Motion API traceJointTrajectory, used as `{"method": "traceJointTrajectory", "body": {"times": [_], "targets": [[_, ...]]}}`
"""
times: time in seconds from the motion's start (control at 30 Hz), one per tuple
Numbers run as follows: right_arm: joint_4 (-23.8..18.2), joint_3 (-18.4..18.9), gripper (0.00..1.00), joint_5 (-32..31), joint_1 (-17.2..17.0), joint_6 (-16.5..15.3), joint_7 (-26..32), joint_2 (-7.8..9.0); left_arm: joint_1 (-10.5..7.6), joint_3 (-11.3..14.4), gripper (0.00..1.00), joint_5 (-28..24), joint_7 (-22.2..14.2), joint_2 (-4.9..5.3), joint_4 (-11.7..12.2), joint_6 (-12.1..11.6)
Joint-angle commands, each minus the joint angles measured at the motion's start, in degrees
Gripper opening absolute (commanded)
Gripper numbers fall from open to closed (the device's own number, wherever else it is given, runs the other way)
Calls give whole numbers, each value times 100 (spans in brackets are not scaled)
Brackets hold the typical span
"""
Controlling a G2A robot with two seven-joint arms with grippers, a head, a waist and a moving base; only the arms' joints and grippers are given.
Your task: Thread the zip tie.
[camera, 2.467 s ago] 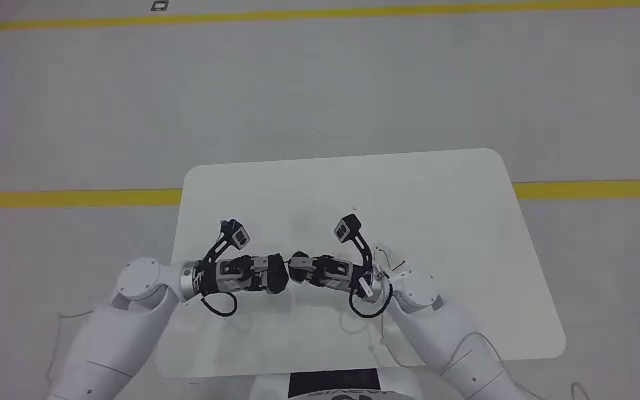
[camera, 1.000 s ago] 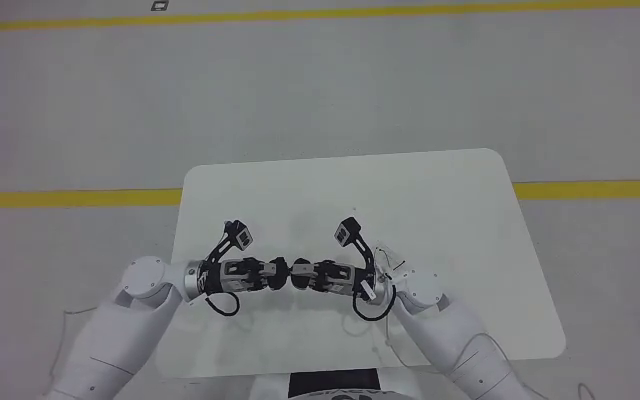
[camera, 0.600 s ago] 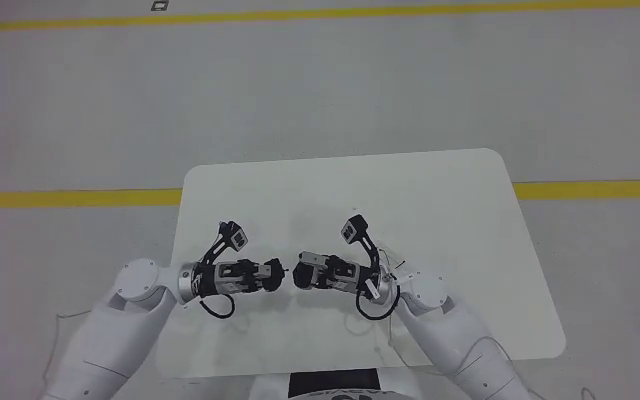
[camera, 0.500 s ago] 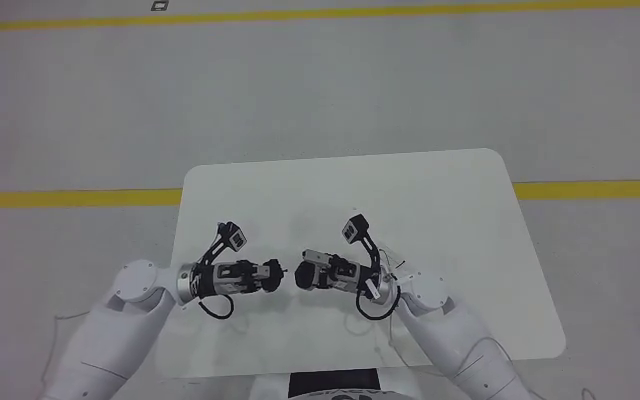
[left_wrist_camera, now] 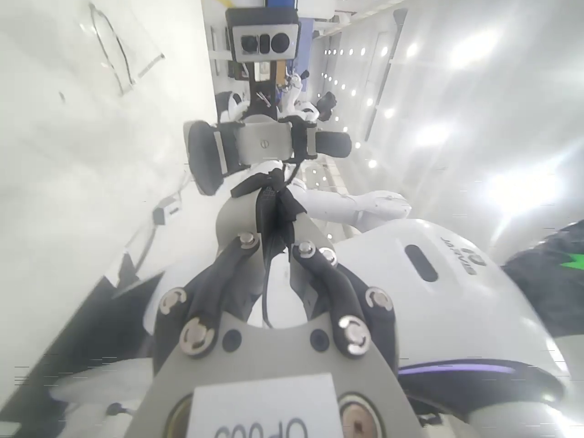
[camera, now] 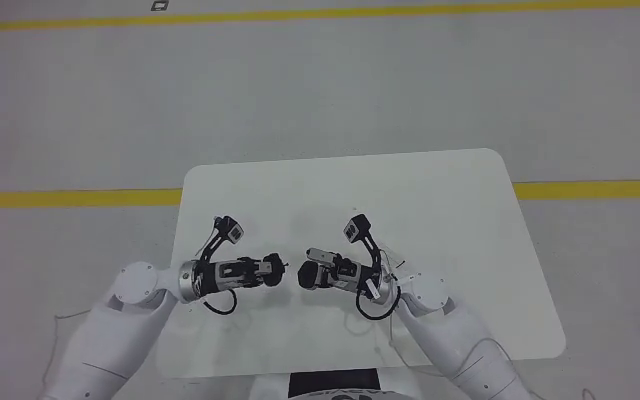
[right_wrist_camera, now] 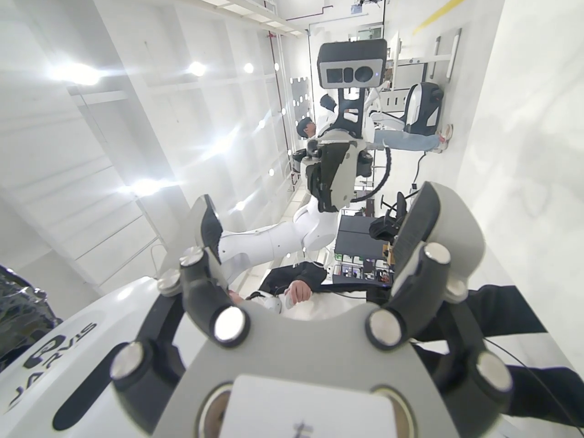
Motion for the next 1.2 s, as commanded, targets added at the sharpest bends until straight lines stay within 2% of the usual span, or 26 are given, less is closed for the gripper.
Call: {"method": "traceJointTrajectory", "body": {"times": [0.0,0.1,0.2,0.33,1.17], "targets": [[0,0,100,0,0,0,0,0,-41,-118,0,-148,144,-34,-31,-98],[0,0,100,0,0,0,0,0,-83,-361,0,-28,142,-112,-72,-98],[0,0,100,0,0,0,0,0,-142,-555,0,-84,26,-223,48,-98],[0,0,100,0,0,0,0,0,-355,-774,0,-186,-496,-434,264,-98],[0,0,100,0,0,0,0,0,-355,-774,0,-186,-496,-434,264,-98]]}}
